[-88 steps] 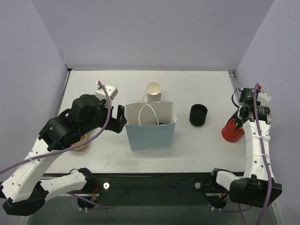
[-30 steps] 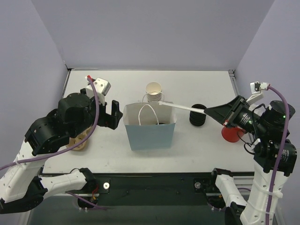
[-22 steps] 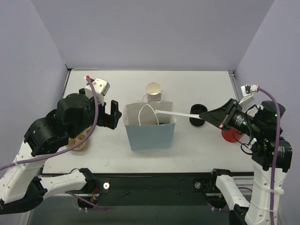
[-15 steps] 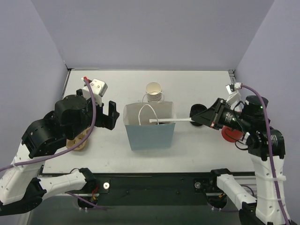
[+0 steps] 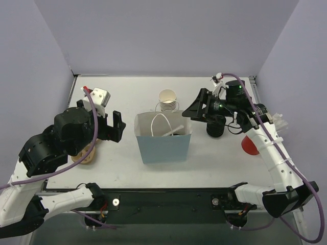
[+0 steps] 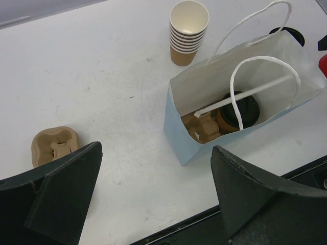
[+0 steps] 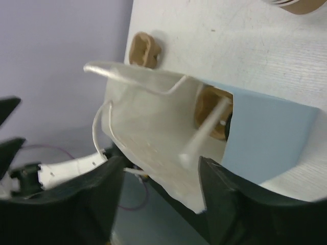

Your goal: Pack the takeout coffee

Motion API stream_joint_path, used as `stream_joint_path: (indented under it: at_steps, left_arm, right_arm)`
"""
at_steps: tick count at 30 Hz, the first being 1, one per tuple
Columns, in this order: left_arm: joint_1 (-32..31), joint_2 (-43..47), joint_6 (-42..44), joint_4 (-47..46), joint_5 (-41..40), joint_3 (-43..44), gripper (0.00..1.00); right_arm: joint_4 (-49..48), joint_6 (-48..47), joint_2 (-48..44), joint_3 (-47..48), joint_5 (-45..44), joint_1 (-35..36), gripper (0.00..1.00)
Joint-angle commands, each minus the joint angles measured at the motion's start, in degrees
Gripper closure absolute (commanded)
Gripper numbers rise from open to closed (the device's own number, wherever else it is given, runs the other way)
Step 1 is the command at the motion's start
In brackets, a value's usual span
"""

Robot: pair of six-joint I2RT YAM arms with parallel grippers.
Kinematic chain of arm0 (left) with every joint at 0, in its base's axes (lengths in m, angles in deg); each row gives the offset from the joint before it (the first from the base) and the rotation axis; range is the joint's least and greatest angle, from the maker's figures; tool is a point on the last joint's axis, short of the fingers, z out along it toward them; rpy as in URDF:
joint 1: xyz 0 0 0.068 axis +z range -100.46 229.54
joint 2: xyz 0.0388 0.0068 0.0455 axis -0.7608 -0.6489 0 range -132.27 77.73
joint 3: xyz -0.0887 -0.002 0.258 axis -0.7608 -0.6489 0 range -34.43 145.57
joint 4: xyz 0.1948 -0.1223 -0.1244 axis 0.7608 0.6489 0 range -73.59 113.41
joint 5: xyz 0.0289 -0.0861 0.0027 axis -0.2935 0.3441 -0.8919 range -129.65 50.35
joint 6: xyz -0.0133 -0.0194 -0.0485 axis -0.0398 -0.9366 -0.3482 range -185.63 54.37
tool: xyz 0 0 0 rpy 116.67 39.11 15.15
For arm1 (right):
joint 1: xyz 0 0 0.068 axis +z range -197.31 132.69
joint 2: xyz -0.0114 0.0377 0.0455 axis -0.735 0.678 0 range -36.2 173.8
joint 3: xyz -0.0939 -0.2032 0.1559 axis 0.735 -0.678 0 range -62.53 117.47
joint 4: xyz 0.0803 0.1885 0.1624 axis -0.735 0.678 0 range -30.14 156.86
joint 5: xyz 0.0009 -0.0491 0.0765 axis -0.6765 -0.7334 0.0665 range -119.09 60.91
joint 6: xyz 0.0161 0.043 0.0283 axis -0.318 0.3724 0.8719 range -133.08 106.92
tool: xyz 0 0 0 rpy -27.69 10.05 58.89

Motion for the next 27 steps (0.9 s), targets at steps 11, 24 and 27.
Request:
stream_joint_path:
  at_steps: [11,24,27]
  left_arm:
    - [0.01,-1.39,0.32,-3.63,-0.74,1.79,0.03]
    - [-0.08,4.40,-3.10,-27.43,3.93,-6.72,0.03]
    - [0.01,5.63,-3.45,-29.91,4.10,-8.40,0.03]
  right_arm:
    - [9.46,-3.80,-5.46,7.32,-12.98,-6.19,0.00]
    - [20.12,-5.30,-11.79,10.49,-33.40,-6.10,0.00]
    - [20.04,-6.18,-11.80,10.31,-33.48,-6.10,0.00]
